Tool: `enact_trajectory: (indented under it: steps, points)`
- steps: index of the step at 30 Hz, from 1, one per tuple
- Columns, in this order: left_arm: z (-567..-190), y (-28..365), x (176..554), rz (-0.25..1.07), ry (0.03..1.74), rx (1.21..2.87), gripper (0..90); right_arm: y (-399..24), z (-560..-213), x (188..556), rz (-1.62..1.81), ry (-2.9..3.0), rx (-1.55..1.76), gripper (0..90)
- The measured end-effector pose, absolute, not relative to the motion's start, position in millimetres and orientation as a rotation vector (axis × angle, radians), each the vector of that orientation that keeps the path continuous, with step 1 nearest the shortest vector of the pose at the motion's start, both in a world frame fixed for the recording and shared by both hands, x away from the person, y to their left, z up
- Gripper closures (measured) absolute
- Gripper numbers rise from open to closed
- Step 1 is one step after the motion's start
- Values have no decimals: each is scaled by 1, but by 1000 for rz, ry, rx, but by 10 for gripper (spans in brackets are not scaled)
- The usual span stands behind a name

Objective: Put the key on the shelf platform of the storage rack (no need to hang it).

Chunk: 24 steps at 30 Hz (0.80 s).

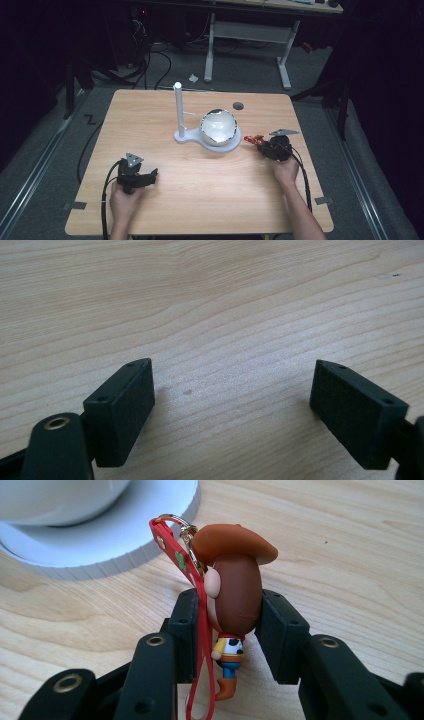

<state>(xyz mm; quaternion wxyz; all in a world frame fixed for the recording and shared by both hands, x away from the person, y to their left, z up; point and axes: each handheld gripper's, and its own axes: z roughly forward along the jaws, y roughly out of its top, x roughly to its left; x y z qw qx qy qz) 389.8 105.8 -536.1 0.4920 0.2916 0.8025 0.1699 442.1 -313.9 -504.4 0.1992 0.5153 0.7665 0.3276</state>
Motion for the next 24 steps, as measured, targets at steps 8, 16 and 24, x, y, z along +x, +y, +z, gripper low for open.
enact_trajectory:
  steps: [8, 16, 24]
  points:
    - [-536, 106, 390, 413, 1948, 708, 184, -319, -485, 428, 971, 2124, 1395, 631]
    - [-536, 106, 390, 413, 1948, 706, 184, -321, -469, 412, 1003, 2116, 1350, 631]
    - [-536, 106, 390, 413, 1947, 707, 184, -318, -453, 397, 1055, 2108, 1307, 630]
